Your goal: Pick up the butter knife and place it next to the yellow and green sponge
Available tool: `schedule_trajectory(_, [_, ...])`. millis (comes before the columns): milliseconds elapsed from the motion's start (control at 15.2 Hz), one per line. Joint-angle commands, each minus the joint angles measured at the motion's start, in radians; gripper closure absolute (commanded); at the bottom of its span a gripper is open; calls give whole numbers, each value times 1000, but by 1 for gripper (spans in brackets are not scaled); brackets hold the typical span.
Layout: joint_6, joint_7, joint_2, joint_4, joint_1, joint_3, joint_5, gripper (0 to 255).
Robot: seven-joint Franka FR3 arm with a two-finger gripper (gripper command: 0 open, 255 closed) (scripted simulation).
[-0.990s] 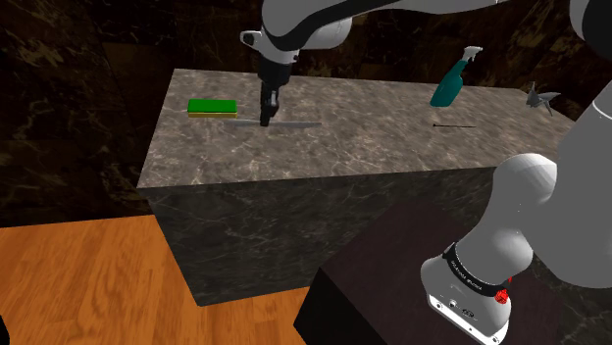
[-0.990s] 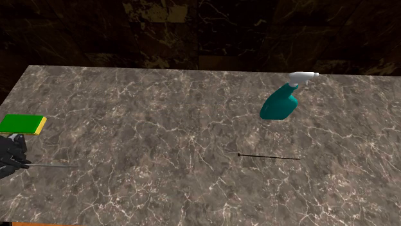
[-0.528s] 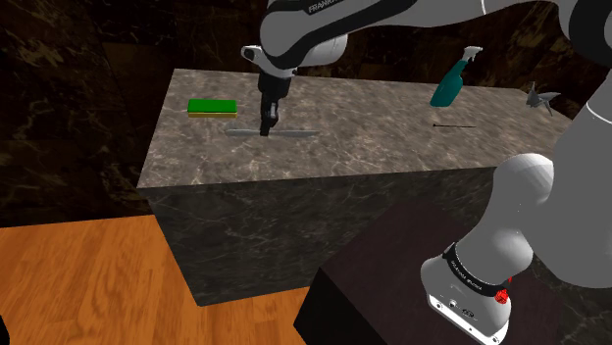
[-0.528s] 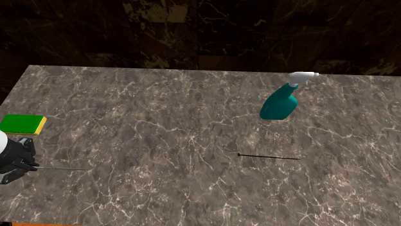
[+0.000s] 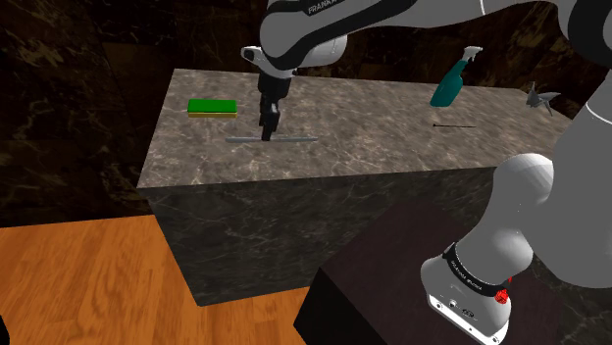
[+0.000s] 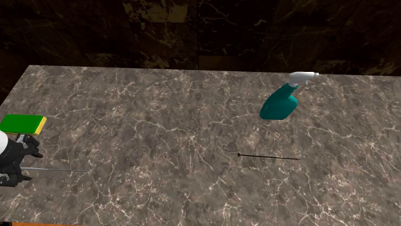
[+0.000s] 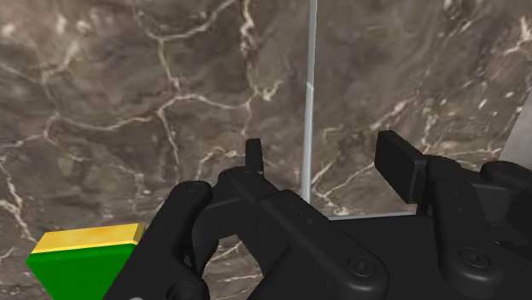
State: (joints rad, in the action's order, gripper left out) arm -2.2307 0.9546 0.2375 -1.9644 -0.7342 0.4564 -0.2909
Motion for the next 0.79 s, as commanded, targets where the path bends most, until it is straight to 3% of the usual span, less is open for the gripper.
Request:
schedule_trajectory(0, [0, 0, 0, 0, 0, 0, 0, 0])
schedule_trajectory(198, [0, 0, 0, 0, 0, 0, 0, 0])
schedule_trajectory(462, [104, -33, -68, 46, -5, 17, 51, 0])
schedule_trajectory(726, [104, -33, -68, 46, -5, 17, 51, 0])
